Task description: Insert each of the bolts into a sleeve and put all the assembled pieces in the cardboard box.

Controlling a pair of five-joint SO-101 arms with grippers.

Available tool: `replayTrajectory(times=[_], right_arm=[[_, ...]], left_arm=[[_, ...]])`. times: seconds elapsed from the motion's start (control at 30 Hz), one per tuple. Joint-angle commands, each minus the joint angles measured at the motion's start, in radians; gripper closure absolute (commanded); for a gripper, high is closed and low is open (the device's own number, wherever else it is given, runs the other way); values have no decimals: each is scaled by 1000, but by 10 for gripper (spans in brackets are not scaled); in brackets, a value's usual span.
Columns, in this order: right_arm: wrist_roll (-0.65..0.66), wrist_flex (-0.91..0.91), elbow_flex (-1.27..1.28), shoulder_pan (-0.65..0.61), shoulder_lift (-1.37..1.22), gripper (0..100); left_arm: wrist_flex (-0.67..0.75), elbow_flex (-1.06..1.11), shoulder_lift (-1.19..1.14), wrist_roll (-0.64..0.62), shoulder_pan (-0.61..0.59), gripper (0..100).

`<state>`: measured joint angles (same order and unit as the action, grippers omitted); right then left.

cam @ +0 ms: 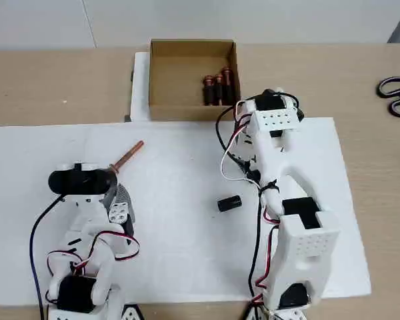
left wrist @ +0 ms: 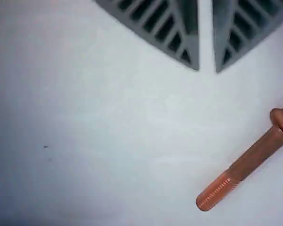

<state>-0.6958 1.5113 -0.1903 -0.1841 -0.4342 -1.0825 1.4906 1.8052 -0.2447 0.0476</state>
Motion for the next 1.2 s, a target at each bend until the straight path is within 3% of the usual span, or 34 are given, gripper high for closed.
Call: replayTrajectory(times=[0.0, 0.57, 0.9, 1.17], right_arm=[[-5, -13, -9, 2, 5, 927], [23, -15, -8, 4, 2, 857], [25, -7, -9, 105, -47, 858], [25, -10, -9, 51, -50, 860]], left_arm=[[5, -44, 8, 9, -5, 993], [5, -45, 8, 9, -5, 993], [3, -45, 8, 9, -5, 993], [3, -45, 8, 9, -5, 993]])
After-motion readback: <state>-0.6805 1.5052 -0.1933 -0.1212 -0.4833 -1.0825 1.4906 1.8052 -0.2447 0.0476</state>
